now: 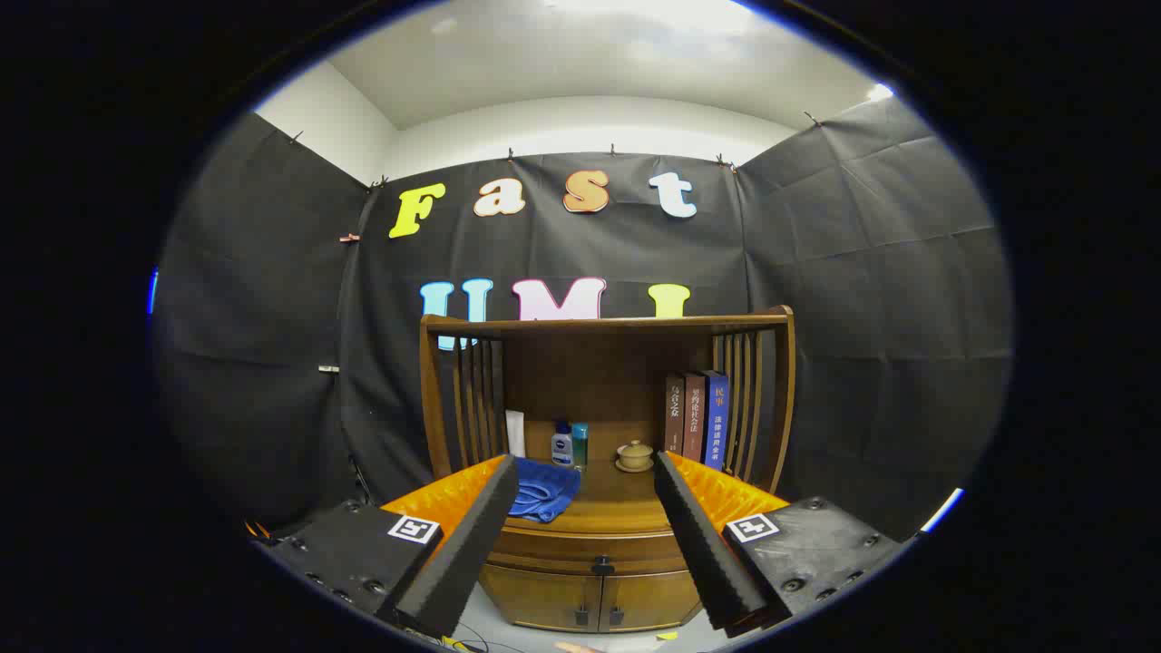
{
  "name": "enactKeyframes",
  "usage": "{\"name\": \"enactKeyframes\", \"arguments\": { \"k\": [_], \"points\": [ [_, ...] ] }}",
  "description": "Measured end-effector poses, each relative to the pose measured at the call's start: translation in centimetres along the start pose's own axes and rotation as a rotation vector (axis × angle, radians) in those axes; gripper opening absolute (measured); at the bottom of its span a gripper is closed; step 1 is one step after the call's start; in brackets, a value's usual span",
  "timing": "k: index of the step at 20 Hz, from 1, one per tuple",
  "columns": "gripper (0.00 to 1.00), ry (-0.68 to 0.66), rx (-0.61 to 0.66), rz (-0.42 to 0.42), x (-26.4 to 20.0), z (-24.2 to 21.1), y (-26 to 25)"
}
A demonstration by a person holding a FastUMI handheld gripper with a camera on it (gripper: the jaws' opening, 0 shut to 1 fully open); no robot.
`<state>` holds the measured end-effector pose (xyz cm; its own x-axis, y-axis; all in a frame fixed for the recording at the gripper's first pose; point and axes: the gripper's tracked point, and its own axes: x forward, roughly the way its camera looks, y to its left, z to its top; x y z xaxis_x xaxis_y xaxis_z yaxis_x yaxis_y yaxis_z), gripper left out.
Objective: Pull open the drawer, take out the items inside it, and place them on the countertop above the cabinet.
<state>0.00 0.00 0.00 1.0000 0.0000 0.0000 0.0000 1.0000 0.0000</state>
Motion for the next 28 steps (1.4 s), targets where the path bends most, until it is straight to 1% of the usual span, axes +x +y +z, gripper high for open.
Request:
{"name": "enactKeyframes", "arguments": {
  "k": [4, 20, 25, 28],
  "points": [
    [0.99, 0.016, -0.002, -0.006, 0.2, -0.5, -0.3],
    [0.99, -0.012, 0.022, -0.005, 0.5, -0.1, -0.5],
    [0.99, 0.003, 0.017, -0.005, 1.0, -2.0, -0.6],
    [0.99, 0.022, 0.036, -0.007, 2.0, -4.4, -0.5]
  ]
}}
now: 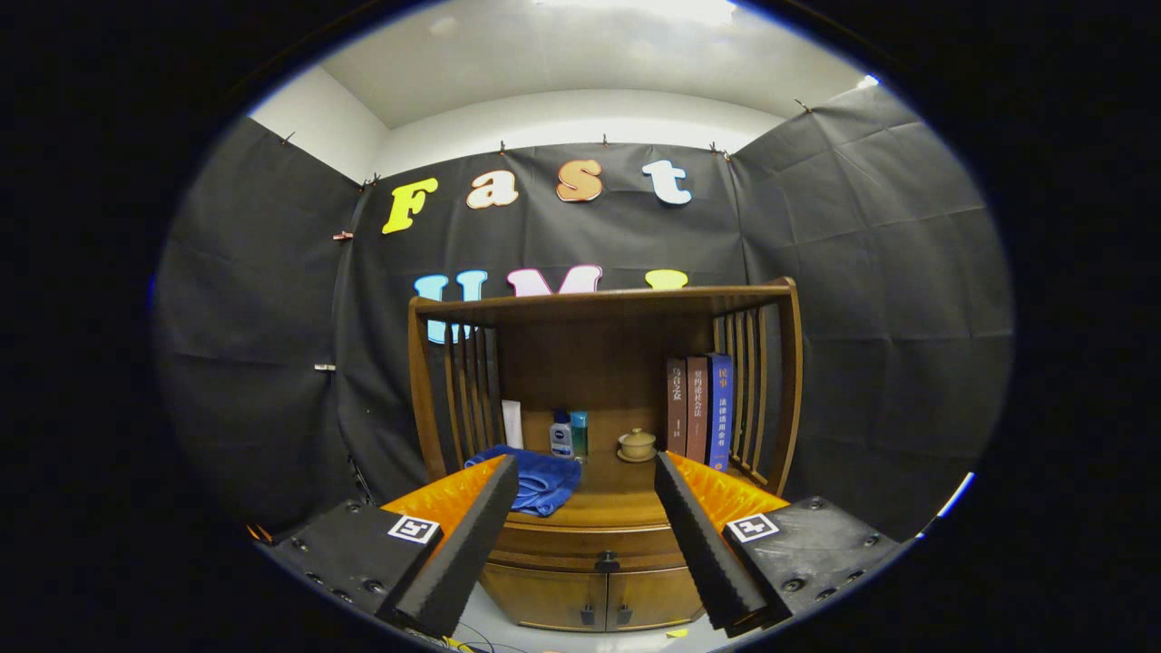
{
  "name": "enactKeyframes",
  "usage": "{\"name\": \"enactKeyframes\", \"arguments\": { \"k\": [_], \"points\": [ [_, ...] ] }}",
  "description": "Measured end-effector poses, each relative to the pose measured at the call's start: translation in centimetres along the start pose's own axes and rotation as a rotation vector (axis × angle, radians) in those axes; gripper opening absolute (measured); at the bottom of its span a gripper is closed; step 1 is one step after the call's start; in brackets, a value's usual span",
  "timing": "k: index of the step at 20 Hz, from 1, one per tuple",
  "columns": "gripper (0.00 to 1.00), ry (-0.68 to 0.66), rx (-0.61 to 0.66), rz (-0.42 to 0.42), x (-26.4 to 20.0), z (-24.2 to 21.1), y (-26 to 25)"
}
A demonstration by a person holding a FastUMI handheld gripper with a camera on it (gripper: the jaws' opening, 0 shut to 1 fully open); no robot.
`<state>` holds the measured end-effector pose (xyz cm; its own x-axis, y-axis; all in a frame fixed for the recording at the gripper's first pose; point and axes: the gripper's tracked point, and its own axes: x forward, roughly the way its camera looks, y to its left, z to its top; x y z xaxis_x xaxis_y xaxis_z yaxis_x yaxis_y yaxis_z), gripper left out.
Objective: Pull open the drawer, take out the items inside it, and place them on the countertop above the cabinet.
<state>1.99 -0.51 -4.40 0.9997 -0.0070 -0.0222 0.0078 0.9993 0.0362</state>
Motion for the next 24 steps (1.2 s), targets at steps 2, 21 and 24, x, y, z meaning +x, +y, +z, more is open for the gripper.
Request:
{"name": "enactKeyframes", "arguments": {
  "k": [2, 21, 24],
  "points": [
    [0.99, 0.016, 0.009, -0.006, 0.8, -2.1, 0.0],
    [1.00, 0.350, 0.007, -0.069, 10.5, -25.0, -2.9],
    [1.00, 0.404, 0.010, -0.068, 11.6, -27.2, -3.1]
  ]
}}
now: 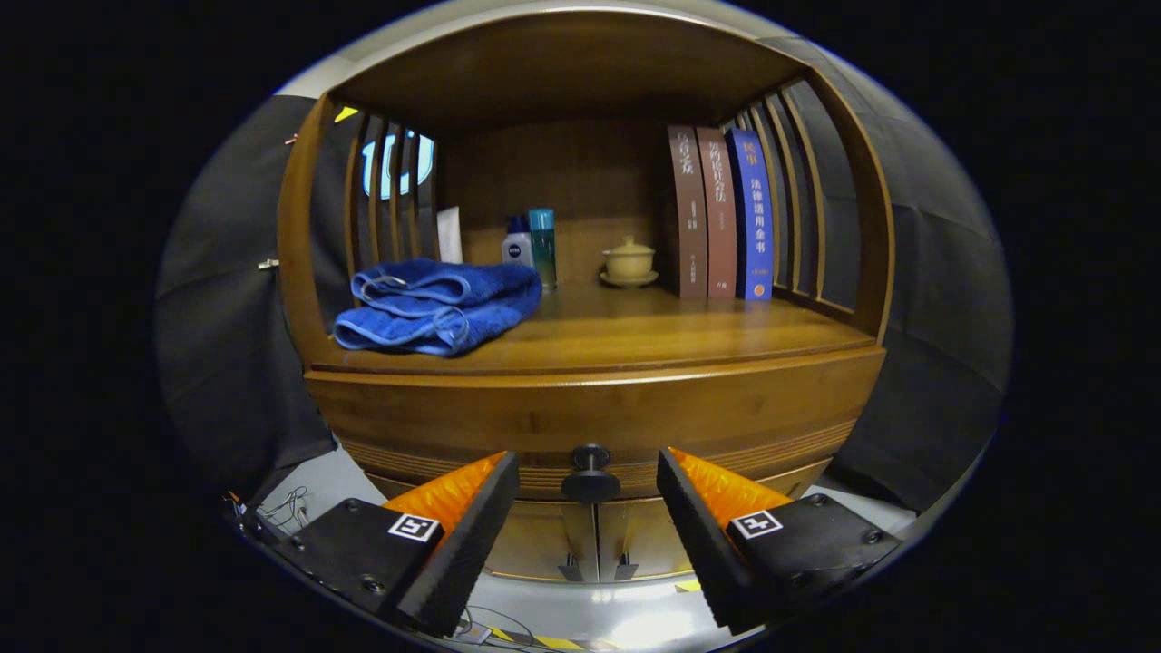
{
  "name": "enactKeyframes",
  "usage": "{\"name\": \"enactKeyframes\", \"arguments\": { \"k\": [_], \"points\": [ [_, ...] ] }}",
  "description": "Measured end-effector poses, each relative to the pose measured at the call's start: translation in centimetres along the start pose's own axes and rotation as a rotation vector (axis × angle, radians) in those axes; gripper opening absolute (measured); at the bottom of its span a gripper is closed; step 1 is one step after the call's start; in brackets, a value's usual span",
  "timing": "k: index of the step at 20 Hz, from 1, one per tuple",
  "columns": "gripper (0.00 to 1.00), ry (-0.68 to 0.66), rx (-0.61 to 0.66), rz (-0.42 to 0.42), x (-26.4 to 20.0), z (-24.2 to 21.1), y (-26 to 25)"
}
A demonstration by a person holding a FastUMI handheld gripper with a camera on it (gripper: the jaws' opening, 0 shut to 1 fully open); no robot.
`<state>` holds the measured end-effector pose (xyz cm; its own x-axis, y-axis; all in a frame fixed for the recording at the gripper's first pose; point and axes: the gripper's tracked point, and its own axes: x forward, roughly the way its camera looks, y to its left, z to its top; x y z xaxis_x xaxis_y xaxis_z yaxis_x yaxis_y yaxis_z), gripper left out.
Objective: Pull open the drawer, take out the items inside it, and place them on the countertop above the cabinet.
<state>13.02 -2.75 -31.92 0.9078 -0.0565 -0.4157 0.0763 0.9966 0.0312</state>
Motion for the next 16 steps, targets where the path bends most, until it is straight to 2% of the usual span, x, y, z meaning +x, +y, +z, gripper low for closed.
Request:
{"name": "enactKeyframes", "arguments": {
  "k": [4, 5, 10, 11, 13, 16],
  "points": [
    [1.00, 0.065, 0.007, -0.035, 2.0, -2.5, -0.9],
    [1.00, 0.069, 0.023, -0.021, 2.2, -2.6, -0.4],
    [0.53, 0.068, 0.003, -0.013, 3.7, -3.3, -0.6],
    [0.43, 0.070, 0.000, -0.014, 2.8, -2.8, -0.4],
    [0.33, 0.086, -0.016, -0.011, 2.9, -3.0, -0.4],
    [0.33, 0.095, -0.009, -0.006, 2.4, -3.3, -0.3]
  ]
}}
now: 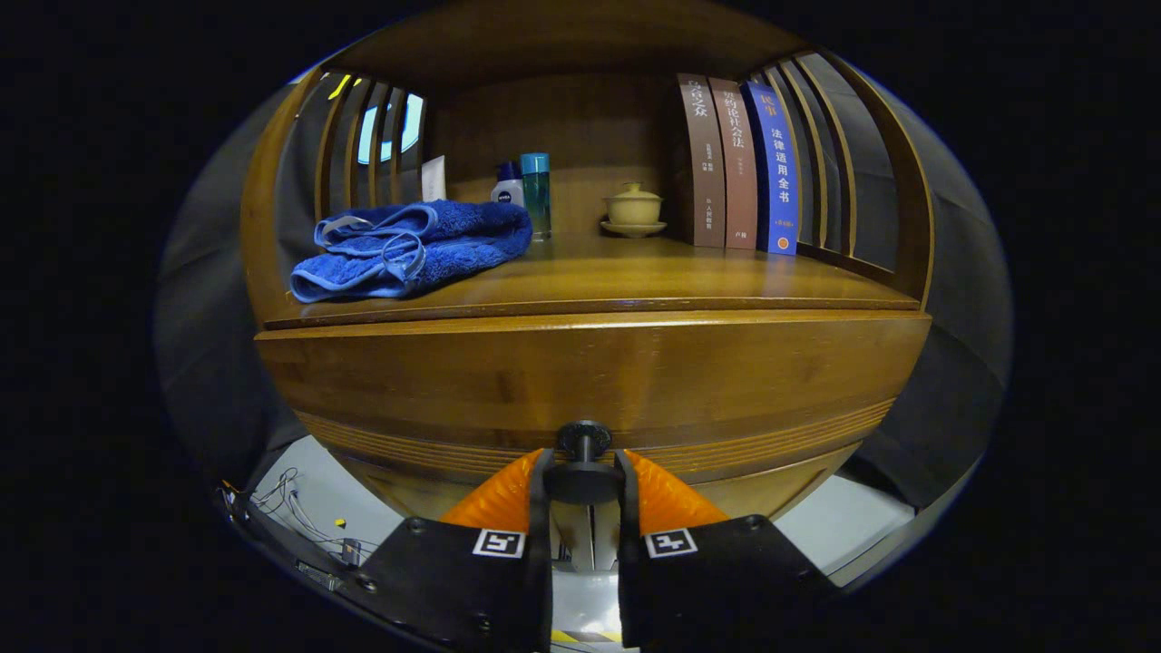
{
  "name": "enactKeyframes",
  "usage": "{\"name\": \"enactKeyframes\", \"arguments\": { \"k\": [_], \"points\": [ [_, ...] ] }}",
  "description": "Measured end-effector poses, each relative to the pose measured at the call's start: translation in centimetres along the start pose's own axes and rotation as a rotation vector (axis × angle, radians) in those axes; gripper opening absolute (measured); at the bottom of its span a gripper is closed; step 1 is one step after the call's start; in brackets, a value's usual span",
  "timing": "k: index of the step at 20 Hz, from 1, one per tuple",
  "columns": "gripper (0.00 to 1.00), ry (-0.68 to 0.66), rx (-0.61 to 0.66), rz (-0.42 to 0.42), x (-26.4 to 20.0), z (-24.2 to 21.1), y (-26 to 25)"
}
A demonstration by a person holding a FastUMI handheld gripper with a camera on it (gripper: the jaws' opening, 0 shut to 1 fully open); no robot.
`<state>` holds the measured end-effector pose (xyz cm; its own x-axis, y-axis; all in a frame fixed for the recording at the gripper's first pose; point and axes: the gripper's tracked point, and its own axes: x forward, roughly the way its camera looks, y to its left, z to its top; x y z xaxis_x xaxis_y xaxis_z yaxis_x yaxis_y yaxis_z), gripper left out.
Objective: Pull open the drawer, take out the items inside it, and place them on the countertop above the cabinet.
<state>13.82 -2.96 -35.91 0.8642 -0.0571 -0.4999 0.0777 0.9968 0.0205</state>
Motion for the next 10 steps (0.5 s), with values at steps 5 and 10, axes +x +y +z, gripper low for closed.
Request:
{"name": "enactKeyframes", "arguments": {
  "k": [5, 10],
  "points": [
    [0.33, 0.006, -0.006, -0.006, -3.1, -1.4, -0.1],
    [0.33, 0.020, 0.005, -0.005, -7.2, -3.1, 0.0]
  ]
}}
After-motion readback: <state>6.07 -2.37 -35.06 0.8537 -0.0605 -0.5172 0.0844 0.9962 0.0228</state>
